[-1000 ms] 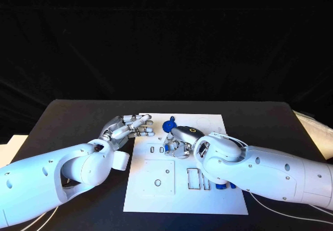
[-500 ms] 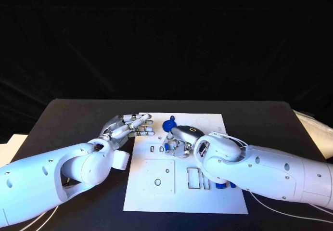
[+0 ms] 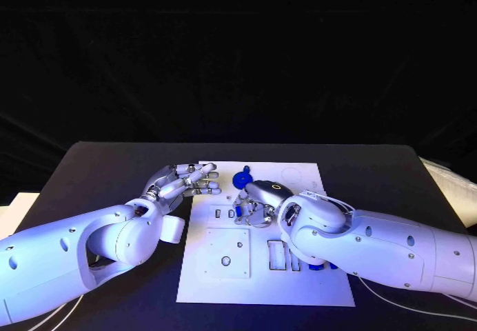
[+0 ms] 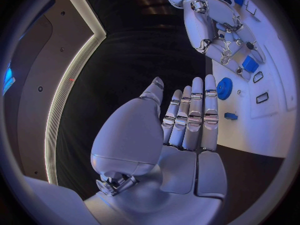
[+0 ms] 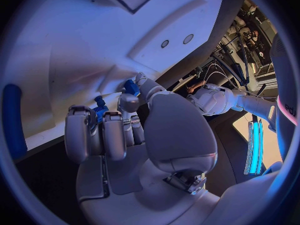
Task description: Assemble the parts on the task board
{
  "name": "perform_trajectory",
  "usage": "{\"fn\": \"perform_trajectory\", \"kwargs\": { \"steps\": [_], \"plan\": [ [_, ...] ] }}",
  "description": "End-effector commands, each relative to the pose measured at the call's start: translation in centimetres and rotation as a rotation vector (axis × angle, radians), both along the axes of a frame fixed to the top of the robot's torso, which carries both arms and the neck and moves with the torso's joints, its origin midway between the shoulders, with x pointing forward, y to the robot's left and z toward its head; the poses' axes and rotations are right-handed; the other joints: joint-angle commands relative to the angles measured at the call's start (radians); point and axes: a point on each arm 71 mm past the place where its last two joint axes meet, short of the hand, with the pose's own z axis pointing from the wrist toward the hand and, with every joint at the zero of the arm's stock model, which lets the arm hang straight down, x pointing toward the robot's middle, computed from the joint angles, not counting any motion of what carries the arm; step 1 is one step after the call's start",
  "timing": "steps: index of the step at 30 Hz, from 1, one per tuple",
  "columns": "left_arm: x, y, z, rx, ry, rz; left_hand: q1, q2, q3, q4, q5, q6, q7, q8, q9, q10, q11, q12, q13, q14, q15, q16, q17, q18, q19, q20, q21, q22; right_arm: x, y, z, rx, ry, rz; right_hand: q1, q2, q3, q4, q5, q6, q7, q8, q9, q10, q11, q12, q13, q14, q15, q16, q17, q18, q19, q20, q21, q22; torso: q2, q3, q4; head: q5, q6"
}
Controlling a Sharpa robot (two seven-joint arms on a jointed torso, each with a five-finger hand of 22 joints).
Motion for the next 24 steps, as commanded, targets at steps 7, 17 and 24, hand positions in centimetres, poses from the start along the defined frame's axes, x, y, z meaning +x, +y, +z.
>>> {"fn": "perform_trajectory", "kwargs": {
  "steps": [7,17,24],
  "plan": [
    [0.0,-0.3,0.1,-0.017,-0.009,-0.02,0.002,0.009,0.002,-0.005,0.0,0.004,0.002,-0.005,-0.001,0.004,0.001,-0.006,-0.001,0.008,0.001,-0.005,0.001,0.009,0.006,0.0,-0.006,-0.002,-0.7,0.1,1.1,0.118,-0.095,0.01,0.0,-0.018,-0.026,0.008,0.002,-0.018,0.0,-0.002,-0.001,-0.018,0.002,-0.026,-0.022,0.063,0.008,-0.008,0.082,0.006,-0.004,0.005,-0.007,0.001,-0.001,0.0003,0.0005,0.0,0.004],
    [0.1,-0.2,-0.1,0.0,0.003,-0.013,0.001,0.011,0.001,-0.01,0.0,0.005,0.001,-0.007,-0.001,0.005,0.001,-0.009,-0.002,0.017,-0.002,-0.002,0.007,0.01,0.013,-0.002,-0.004,0.0,-1.6,-0.6,3.3,0.193,-0.141,0.063,0.008,-0.02,-0.042,0.016,0.008,-0.023,0.001,0.0,-0.001,-0.017,0.002,-0.018,-0.019,0.063,0.009,-0.009,0.083,0.006,-0.004,0.006,-0.008,0.001,-0.002,0.0019,-0.0015,0.002,0.008],
    [0.1,0.0,-0.7,0.134,0.054,-0.027,-0.017,0.019,-0.009,-0.012,0.0,0.044,-0.031,0.004,0.004,0.14,-0.049,0.058,0.037,0.243,-0.071,0.184,0.132,0.012,0.185,-0.07,0.12,0.066,-1.0,-3.2,6.2,0.317,-0.1,0.122,0.02,-0.007,-0.053,0.029,0.017,-0.026,0.001,0.002,0.0,-0.012,0.002,-0.001,-0.011,0.062,0.009,-0.013,0.078,0.008,-0.01,0.006,-0.013,-0.008,-0.016,0.0068,-0.0044,0.009,0.007]
  ]
}}
